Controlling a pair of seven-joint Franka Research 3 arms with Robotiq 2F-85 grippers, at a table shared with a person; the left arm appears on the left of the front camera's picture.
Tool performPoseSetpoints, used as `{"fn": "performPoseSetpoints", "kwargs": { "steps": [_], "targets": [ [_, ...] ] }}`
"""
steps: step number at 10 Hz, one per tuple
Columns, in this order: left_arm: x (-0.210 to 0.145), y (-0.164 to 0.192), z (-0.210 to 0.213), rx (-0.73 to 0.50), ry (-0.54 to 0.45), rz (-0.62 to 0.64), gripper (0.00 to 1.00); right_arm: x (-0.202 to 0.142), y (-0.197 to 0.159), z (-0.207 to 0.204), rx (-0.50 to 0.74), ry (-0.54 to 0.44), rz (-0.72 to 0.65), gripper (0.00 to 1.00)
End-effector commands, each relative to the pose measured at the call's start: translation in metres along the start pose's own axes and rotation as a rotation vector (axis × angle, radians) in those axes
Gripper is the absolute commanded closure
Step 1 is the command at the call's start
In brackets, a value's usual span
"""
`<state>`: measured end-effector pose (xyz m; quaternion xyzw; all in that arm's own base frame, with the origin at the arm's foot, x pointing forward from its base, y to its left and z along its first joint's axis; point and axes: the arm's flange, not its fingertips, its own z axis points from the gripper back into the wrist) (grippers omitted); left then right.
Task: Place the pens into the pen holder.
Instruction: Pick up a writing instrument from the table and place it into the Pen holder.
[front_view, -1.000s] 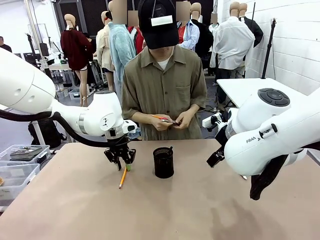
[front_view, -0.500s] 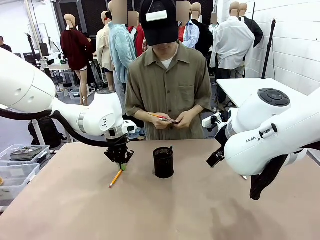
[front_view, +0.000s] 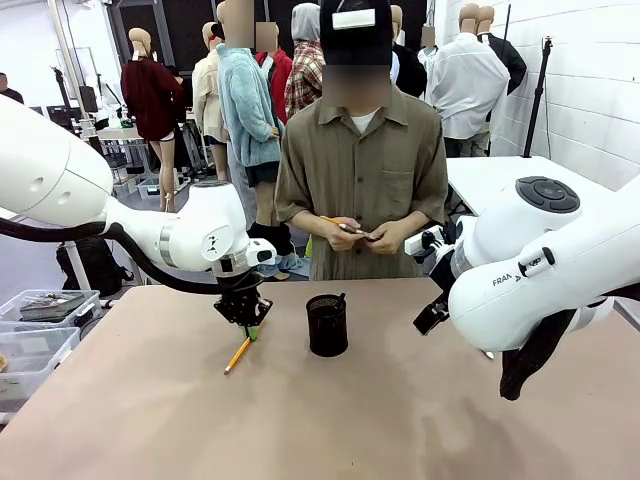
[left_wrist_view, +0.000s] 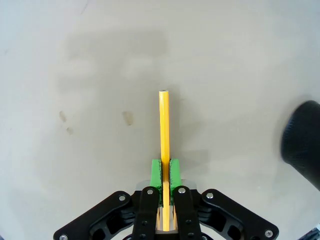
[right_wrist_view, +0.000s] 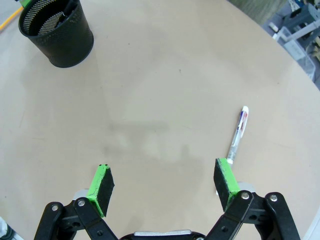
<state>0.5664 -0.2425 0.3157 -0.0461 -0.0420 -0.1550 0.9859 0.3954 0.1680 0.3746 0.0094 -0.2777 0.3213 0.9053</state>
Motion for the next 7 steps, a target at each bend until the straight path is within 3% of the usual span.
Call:
{"fn": "performPoseSetpoints", "kwargs": {
  "steps": [1,4,7],
  "targets": [
    [-0.013,0.011,0.015,-0.16,-0.032,-0.131,1.0,-0.001,0.0,0.0,0.001,0.001,0.0,0.0],
    [-0.012,0.025,0.037,-0.256,-0.216,-0.242,1.0,-0.001,0.0,0.0,0.001,0.001,0.0,0.0],
    [-0.01,0.029,0.044,-0.339,-0.324,-0.38,1.0,-0.001,0.0,0.0,0.001,0.001,0.0,0.0]
  ]
}}
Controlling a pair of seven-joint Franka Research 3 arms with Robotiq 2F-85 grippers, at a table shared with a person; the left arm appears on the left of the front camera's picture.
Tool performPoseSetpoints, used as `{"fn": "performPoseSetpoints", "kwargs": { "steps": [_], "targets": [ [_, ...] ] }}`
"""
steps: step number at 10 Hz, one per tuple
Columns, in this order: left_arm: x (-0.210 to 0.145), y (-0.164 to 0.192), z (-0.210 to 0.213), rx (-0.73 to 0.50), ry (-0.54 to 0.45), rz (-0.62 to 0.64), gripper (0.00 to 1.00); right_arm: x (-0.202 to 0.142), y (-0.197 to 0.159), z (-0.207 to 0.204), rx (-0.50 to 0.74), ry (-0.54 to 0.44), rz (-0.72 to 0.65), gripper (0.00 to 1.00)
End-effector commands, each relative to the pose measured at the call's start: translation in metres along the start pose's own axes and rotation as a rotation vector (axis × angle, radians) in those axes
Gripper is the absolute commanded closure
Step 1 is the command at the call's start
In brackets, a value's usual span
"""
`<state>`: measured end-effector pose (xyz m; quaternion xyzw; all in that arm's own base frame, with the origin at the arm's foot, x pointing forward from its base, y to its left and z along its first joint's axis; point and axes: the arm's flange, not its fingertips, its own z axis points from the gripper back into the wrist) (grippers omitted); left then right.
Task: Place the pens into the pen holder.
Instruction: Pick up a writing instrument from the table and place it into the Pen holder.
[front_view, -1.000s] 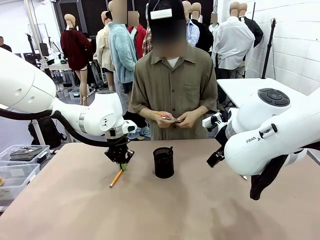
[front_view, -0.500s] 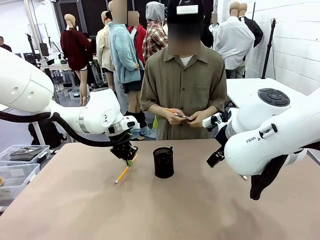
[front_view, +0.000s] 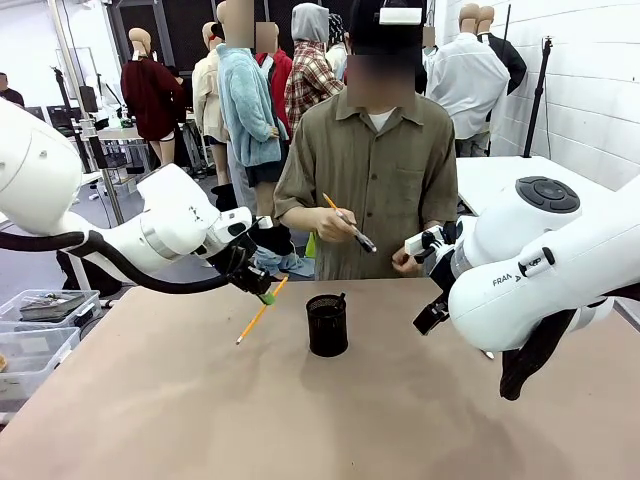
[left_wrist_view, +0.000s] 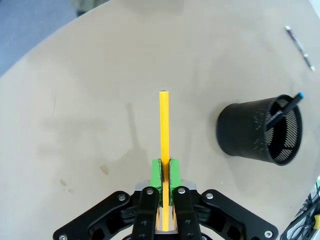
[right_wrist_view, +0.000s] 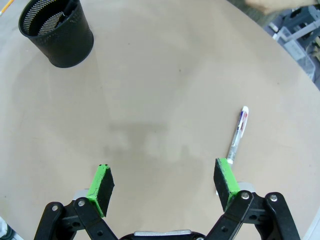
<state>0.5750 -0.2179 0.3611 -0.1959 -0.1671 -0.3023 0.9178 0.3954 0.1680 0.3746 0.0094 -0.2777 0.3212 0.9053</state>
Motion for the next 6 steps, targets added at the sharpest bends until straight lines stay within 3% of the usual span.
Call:
{"fn": "performPoseSetpoints", "kwargs": {
  "steps": [1,2,3,4,6],
  "targets": [
    [-0.015,0.001,0.005,-0.095,-0.071,-0.101,1.0,-0.001,0.0,0.0,0.001,0.001,0.0,0.0],
    [-0.015,0.002,0.009,-0.118,-0.075,-0.132,1.0,-0.001,0.0,0.0,0.001,0.001,0.0,0.0],
    [-0.024,0.006,0.022,-0.17,-0.018,-0.201,1.0,-0.001,0.0,0.0,0.001,0.001,0.0,0.0],
    [-0.042,0.014,0.05,-0.221,0.0,-0.276,1.0,-0.001,0.0,0.0,0.001,0.001,0.0,0.0],
    [-0.077,0.025,0.097,-0.201,-0.032,-0.311,1.0,-0.001,0.0,0.0,0.001,0.001,0.0,0.0]
  ]
}}
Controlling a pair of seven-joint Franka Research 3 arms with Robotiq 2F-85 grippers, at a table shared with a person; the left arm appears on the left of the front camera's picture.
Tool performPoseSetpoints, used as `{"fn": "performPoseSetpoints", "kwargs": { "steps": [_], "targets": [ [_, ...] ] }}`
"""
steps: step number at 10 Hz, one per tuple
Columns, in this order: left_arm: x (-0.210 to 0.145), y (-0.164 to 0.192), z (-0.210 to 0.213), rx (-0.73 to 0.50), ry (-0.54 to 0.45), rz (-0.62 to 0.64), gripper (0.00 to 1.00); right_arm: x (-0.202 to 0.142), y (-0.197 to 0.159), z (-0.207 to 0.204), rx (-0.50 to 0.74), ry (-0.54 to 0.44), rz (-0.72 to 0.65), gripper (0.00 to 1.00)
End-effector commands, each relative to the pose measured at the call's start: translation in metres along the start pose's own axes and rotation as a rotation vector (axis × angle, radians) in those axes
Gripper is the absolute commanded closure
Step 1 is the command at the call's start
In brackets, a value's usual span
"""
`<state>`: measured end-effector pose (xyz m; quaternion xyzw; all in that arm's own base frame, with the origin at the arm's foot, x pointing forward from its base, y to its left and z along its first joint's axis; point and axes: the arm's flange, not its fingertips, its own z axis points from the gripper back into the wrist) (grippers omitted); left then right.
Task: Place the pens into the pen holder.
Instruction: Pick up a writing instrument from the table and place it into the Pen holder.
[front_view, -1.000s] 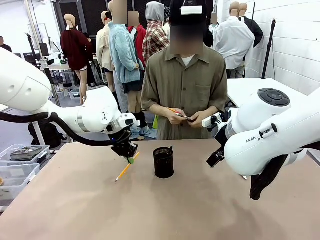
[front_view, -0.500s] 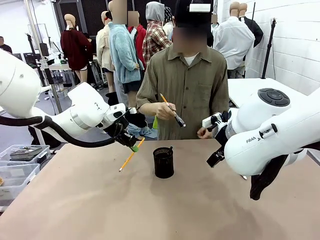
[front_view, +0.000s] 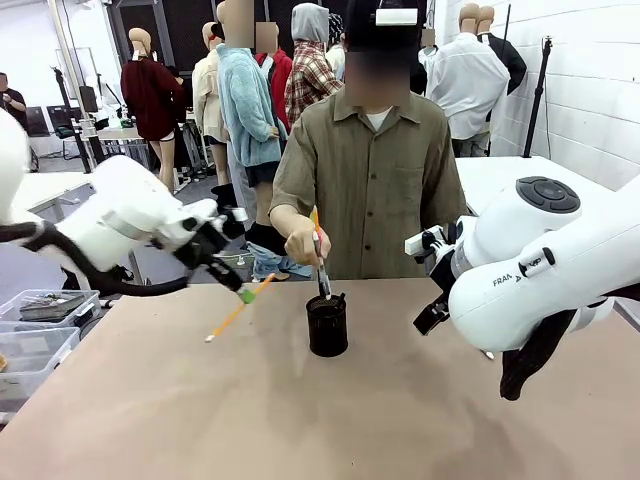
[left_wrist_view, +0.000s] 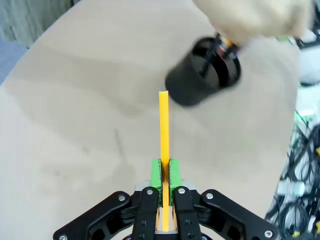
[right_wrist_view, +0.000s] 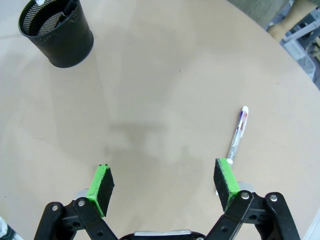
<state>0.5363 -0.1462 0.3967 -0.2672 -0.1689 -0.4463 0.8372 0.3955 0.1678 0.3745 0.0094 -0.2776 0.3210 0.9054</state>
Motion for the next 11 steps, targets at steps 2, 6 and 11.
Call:
{"fn": "performPoseSetpoints", "kwargs": {
  "steps": [2,6,11],
  "targets": [
    [-0.07,-0.031,0.078,0.079,-0.083,-0.07,1.0,-0.001,0.001,0.0,0.001,0.001,0.001,0.0],
    [-0.137,-0.058,0.138,0.178,-0.291,-0.154,1.0,-0.001,0.001,0.0,0.001,0.001,0.001,0.0],
    [-0.109,-0.05,0.12,0.034,-0.335,-0.347,1.0,-0.001,0.001,0.0,0.001,0.001,0.001,0.0]
  ]
}}
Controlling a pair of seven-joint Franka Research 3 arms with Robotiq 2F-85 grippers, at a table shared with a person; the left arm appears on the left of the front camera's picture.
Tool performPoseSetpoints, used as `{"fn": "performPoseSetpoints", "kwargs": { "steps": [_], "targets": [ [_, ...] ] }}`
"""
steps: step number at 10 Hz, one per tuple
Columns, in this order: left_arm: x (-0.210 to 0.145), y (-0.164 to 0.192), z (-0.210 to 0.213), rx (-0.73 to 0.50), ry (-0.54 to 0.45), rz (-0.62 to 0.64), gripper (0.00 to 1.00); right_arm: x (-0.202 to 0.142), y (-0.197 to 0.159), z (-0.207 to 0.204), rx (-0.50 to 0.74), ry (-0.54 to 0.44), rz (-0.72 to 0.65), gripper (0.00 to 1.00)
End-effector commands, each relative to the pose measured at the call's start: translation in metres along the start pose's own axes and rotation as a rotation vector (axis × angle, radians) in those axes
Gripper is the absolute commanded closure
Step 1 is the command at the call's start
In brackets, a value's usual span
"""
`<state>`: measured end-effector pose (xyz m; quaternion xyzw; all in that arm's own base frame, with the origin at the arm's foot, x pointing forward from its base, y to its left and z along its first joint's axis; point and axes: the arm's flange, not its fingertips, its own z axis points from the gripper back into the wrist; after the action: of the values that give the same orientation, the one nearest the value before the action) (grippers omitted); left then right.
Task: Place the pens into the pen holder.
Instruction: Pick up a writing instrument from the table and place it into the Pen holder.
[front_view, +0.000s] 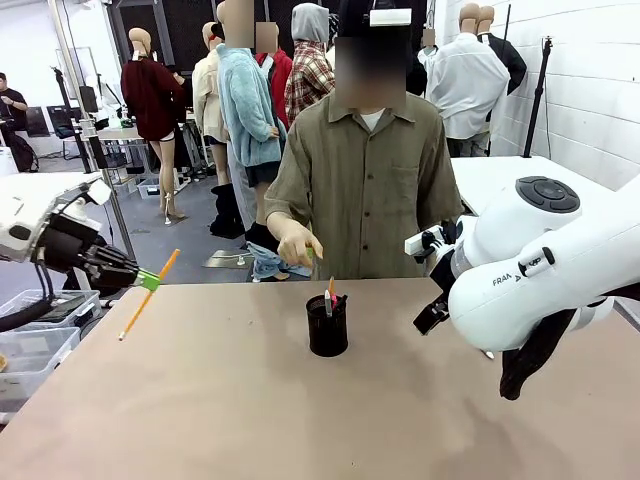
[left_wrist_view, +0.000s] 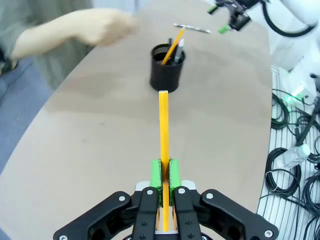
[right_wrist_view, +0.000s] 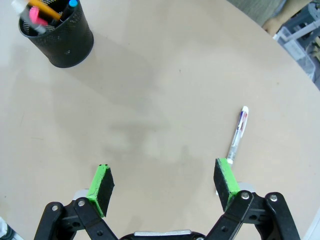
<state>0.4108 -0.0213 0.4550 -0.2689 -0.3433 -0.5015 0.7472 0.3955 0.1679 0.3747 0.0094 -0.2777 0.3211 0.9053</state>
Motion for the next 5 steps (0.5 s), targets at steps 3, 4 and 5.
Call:
{"fn": "performPoseSetpoints", "kwargs": {
  "steps": [3,4,5],
  "targets": [
    [0.047,0.029,-0.042,-0.171,-0.232,-0.242,1.0,-0.001,0.001,0.0,0.001,0.001,0.0,0.0],
    [0.06,0.034,-0.055,-0.195,-0.278,-0.293,1.0,-0.001,0.001,0.0,0.001,0.001,0.0,0.0],
    [0.075,0.037,-0.07,-0.228,-0.32,-0.342,1.0,-0.001,0.001,0.0,0.001,0.001,0.0,0.0]
  ]
}}
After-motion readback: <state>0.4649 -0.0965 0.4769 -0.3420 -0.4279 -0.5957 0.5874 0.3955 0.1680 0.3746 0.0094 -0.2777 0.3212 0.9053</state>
